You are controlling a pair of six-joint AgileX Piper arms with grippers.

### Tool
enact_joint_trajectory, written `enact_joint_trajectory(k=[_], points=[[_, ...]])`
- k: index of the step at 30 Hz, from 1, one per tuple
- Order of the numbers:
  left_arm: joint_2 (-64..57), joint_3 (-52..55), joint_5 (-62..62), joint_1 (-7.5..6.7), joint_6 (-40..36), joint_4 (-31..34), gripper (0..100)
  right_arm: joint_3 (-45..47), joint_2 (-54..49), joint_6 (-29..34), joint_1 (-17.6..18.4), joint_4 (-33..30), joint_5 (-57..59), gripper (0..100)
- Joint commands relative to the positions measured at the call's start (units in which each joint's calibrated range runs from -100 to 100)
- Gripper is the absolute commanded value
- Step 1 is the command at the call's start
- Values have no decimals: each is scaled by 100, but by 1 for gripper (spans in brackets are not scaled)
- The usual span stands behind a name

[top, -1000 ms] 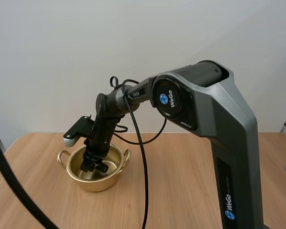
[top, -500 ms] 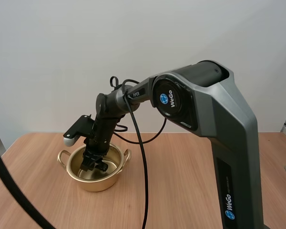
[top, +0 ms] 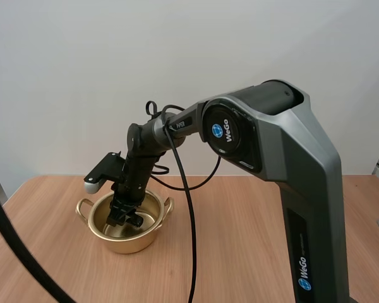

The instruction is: Open the pot, put the car inside, and close it

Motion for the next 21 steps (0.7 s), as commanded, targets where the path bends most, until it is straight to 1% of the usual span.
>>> enact_joint_trajectory(k=[1,12,21], points=[[6,-5,-6,-1,0,1,0,2,32,0,1,0,2,0],[6,-5,-6,-1,0,1,0,2,283,0,1,0,141,0],[6,-5,-6,-1,0,1,0,2,283,0,1,0,110,17]])
